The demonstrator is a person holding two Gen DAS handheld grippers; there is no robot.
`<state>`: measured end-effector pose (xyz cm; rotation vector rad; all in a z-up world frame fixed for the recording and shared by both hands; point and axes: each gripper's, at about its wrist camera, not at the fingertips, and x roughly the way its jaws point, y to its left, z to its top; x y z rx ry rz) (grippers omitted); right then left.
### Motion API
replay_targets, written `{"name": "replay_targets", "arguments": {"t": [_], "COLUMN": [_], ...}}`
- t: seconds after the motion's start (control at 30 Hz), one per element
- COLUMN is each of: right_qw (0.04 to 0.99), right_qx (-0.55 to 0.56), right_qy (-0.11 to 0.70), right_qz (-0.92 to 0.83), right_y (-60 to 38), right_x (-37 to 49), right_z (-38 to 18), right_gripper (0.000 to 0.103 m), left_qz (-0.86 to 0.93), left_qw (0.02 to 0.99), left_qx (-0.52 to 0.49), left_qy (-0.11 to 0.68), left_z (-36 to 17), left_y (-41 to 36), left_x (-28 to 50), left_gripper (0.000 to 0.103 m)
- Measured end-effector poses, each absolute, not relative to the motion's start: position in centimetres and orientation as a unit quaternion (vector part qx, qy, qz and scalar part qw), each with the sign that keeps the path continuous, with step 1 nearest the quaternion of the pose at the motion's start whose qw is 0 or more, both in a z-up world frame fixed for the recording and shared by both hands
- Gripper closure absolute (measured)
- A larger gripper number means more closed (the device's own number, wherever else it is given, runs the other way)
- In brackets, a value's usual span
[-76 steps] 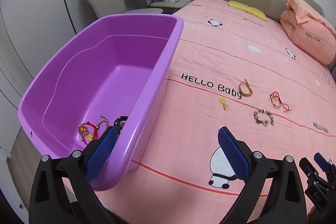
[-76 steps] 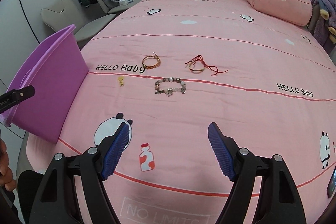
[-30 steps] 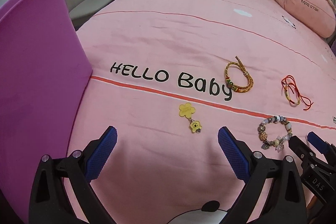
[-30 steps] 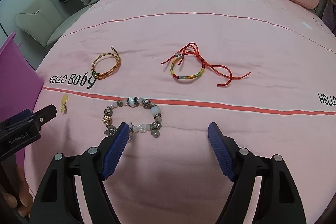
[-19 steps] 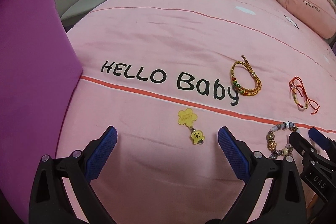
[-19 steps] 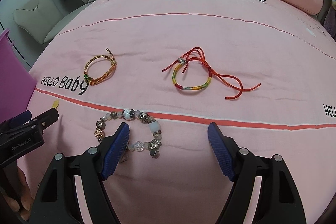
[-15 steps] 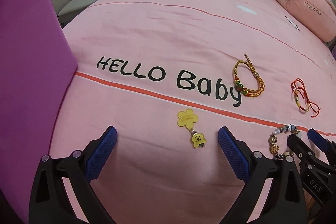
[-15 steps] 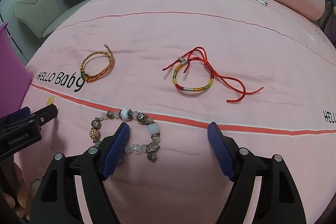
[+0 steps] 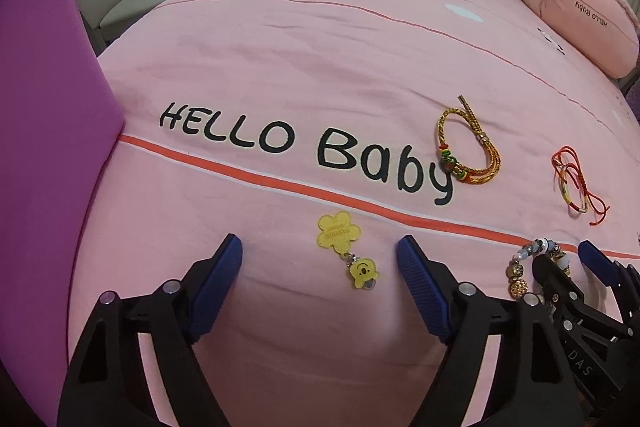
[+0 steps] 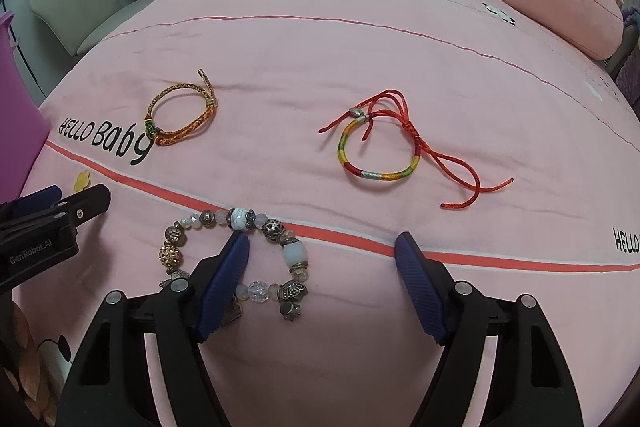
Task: Organize jewelry
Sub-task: 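Close right tool on beaded charm bracelet while left tool closes on flower charm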
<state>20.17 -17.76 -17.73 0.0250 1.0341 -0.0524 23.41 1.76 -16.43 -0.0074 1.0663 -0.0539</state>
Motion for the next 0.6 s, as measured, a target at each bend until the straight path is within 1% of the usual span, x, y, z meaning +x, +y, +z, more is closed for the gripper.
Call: {"name": "replay_targets", "arguments": {"t": [0.03, 0.1, 0.13, 0.2, 0.23, 0.3, 0.33, 0.37, 0.4, 0.6], "right_qw": [0.869, 0.869, 0.869, 0.869, 0.869, 0.870, 0.870, 0.871, 0.871, 0.871], "right_qx": [0.011, 0.005, 0.000, -0.007, -0.010, -0.013, -0.014, -0.013, -0.010, 0.033], "right_qy": [0.495, 0.495, 0.495, 0.495, 0.494, 0.493, 0.492, 0.492, 0.492, 0.489], "right_qz": [-0.023, -0.019, -0.015, -0.010, -0.006, -0.003, -0.001, -0.002, 0.000, 0.011], "right_y": [-17.7, -17.4, -17.1, -16.7, -16.4, -16.0, -15.8, -15.8, -15.9, -17.0], "right_x": [20.1, 20.1, 20.1, 20.0, 20.0, 19.9, 19.9, 19.8, 19.8, 18.3], "right_z": [-17.7, -17.6, -17.6, -17.5, -17.4, -17.4, -17.4, -17.3, -17.2, -16.3], "right_gripper": [0.033, 0.040, 0.042, 0.056, 0.059, 0.071, 0.074, 0.081, 0.091, 0.092], "left_qz": [-0.030, -0.036, -0.039, -0.046, -0.048, -0.056, -0.059, -0.060, -0.063, -0.085], "left_qw": [0.861, 0.859, 0.859, 0.856, 0.855, 0.852, 0.851, 0.850, 0.849, 0.838], "left_qx": [-0.005, -0.007, -0.009, -0.015, -0.013, -0.014, -0.016, -0.019, -0.024, -0.065], "left_qy": [0.508, 0.510, 0.511, 0.514, 0.516, 0.520, 0.522, 0.523, 0.524, 0.535], "left_z": [-16.3, -16.1, -16.1, -16.0, -16.0, -15.9, -15.9, -15.8, -15.8, -15.2], "left_y": [1.6, 1.3, 1.2, 0.9, 0.6, -0.1, -0.2, -0.3, -0.1, 1.3], "left_x": [23.3, 23.3, 23.3, 23.2, 23.2, 23.0, 22.9, 22.9, 22.8, 21.2], "left_gripper": [0.036, 0.050, 0.054, 0.069, 0.073, 0.090, 0.090, 0.090, 0.090, 0.090]}}
